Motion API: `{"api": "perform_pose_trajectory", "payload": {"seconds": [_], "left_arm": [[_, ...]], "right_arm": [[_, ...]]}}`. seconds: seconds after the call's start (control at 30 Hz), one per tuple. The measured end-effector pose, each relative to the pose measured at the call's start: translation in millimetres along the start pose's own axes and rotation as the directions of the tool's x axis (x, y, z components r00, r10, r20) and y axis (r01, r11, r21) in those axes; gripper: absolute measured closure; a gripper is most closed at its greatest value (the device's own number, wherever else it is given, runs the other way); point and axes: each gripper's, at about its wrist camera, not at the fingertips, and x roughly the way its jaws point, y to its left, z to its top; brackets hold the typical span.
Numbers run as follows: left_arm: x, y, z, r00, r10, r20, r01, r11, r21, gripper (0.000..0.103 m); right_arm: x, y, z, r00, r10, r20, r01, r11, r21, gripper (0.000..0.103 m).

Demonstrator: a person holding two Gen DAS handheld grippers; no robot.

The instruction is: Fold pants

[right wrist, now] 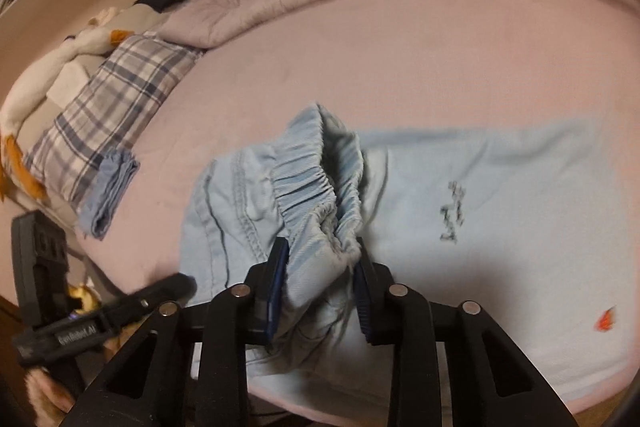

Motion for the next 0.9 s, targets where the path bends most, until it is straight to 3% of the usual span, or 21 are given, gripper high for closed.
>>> {"api": "perform_pose_trajectory", "payload": {"seconds": [0.13, 0.23, 0.5, 0.9], "left_arm": [[-9, -1, 3, 1.000, 0.009, 0.026, -0.009, 1.000, 0.009, 0.031], [-5, -1, 3, 1.000, 0.009, 0.015, -0.009, 1.000, 0.010, 0.031], [22, -2, -4, 0.997, -0.005, -0.078, 0.005, 1.000, -0.001, 0.031], [25, 11, -8, 0.995, -0.014, -0.095, 0.010, 0.999, -0.041, 0.031]], "right_arm": [[-14, 16, 6, 0.996, -0.061, 0.067, 0.067, 0.994, -0.090, 0.072], [-14, 24, 5, 0.993, -0.097, 0.068, 0.105, 0.986, -0.132, 0.072], [-12, 18, 13, 0.998, -0.063, 0.008, 0.063, 0.992, -0.105, 0.070], [-13, 34, 15, 0.997, -0.072, -0.013, 0.069, 0.985, -0.158, 0.068]]}}
